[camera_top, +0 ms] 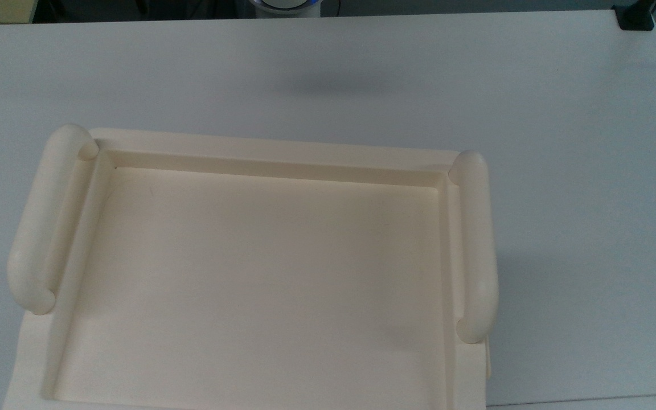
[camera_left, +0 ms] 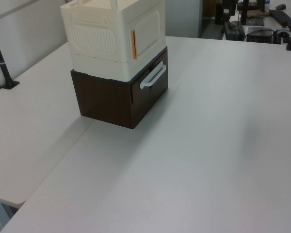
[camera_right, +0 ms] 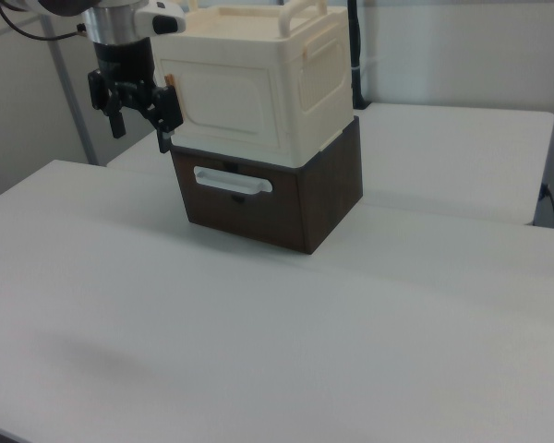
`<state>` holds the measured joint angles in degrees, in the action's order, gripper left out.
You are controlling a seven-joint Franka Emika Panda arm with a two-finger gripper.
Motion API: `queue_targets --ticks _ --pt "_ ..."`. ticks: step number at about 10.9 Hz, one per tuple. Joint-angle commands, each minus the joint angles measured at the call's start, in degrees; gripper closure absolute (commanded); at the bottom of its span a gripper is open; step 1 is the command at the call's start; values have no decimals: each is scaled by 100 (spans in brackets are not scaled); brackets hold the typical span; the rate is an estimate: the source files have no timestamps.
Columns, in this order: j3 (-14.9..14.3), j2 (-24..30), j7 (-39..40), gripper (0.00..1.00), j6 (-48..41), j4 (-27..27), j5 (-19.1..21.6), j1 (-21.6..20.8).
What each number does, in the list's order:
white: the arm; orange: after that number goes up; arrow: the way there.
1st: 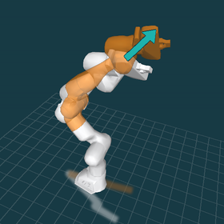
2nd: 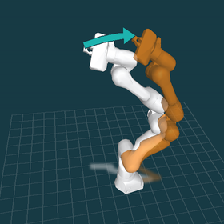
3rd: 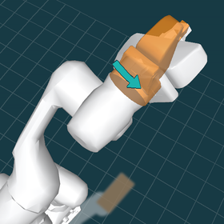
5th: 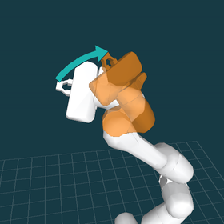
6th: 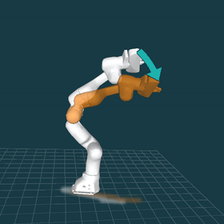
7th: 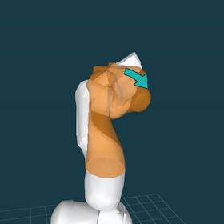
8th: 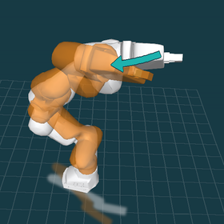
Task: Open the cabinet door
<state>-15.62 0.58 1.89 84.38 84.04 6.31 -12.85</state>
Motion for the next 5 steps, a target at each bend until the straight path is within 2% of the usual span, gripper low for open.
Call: queue_targets --ticks 1,5 --pt "-20 73 118 0 -158 16 -60 -7" --pt "-29 74 127 0 -159 24 -25 2"
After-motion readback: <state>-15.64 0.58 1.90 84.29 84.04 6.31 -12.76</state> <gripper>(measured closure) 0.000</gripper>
